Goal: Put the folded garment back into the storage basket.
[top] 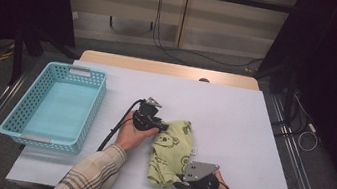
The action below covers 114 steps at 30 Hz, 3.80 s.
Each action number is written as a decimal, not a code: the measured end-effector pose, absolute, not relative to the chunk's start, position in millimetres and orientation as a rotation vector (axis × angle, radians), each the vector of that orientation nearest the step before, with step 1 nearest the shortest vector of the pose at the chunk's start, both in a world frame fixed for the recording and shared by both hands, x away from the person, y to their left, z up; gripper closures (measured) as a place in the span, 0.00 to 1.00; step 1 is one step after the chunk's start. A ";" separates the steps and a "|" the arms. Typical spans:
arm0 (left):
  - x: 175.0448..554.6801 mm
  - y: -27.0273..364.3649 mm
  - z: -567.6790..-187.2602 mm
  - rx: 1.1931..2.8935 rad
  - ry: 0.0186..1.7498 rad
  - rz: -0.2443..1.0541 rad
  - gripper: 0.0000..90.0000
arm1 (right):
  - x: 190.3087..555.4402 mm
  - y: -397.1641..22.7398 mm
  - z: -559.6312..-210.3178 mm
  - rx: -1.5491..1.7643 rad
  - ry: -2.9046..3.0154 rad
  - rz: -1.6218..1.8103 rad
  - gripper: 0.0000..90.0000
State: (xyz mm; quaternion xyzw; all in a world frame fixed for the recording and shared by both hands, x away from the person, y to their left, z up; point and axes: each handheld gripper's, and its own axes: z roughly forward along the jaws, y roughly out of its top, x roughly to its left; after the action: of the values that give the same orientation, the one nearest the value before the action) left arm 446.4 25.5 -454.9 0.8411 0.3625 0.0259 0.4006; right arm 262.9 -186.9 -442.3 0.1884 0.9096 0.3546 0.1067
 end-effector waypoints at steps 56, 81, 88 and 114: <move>440.1 21.6 -414.6 2.018 0.827 0.167 0.90 | 261.4 -198.7 -429.4 0.597 2.517 1.304 0.87; 441.3 29.1 -385.0 1.962 0.814 0.212 0.90 | 265.1 -193.0 -412.9 0.594 2.446 1.398 0.87; 443.4 36.7 -379.3 1.954 0.812 0.228 0.90 | 267.9 -188.8 -409.1 0.581 2.432 1.408 0.87; 446.2 56.8 -358.7 1.925 0.830 0.260 0.90 | 276.9 -171.3 -392.3 0.562 2.395 1.490 0.87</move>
State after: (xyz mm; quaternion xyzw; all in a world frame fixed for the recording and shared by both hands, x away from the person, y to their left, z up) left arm 446.2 56.8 -358.7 0.7932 0.3420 0.1072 0.4923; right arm 276.9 -171.3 -392.3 0.1935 0.8254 0.5136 0.1323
